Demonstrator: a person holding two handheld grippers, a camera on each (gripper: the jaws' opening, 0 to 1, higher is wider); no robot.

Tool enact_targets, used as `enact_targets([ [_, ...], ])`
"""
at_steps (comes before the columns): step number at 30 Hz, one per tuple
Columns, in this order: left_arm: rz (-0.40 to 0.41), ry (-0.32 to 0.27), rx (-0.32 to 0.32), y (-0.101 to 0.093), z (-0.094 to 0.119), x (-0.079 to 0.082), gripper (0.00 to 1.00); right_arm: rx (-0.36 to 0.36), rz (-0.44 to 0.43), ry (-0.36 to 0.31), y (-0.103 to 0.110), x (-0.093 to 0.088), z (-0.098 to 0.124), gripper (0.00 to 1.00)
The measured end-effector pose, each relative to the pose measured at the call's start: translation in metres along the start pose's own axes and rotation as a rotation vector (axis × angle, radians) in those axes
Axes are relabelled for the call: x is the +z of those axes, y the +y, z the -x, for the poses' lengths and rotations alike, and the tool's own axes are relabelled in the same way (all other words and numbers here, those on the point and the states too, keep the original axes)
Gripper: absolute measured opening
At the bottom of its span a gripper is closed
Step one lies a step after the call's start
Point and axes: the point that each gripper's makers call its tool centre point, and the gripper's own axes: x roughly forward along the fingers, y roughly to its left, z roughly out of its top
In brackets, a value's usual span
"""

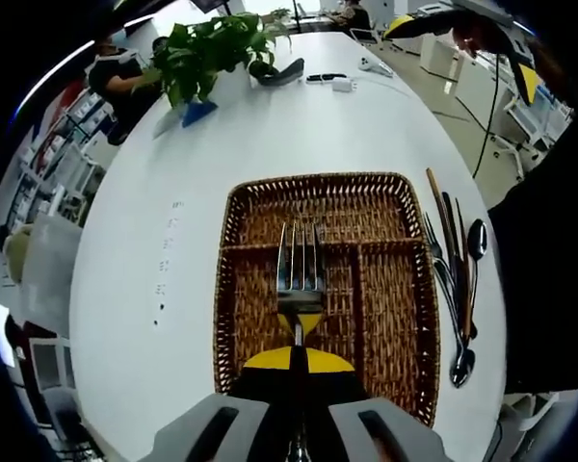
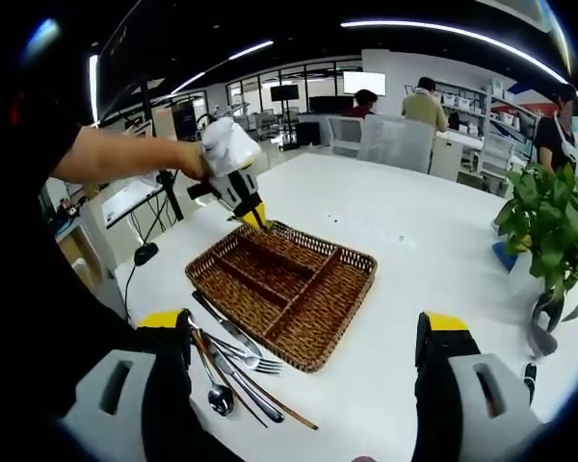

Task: Arrange the knives, forks, and spoons in their matching storage slots by inserting each utensil handle-first until every utensil is classified and aligned in the correct compartment

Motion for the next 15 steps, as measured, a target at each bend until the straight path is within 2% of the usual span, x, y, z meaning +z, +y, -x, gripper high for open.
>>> enact_targets([
  [15,0.034,0.005,-0.021,-0.008,-0.032,-0.008,0.00,-0.007,-0.003,0.014,0.004,-0.005,0.004,0.99],
])
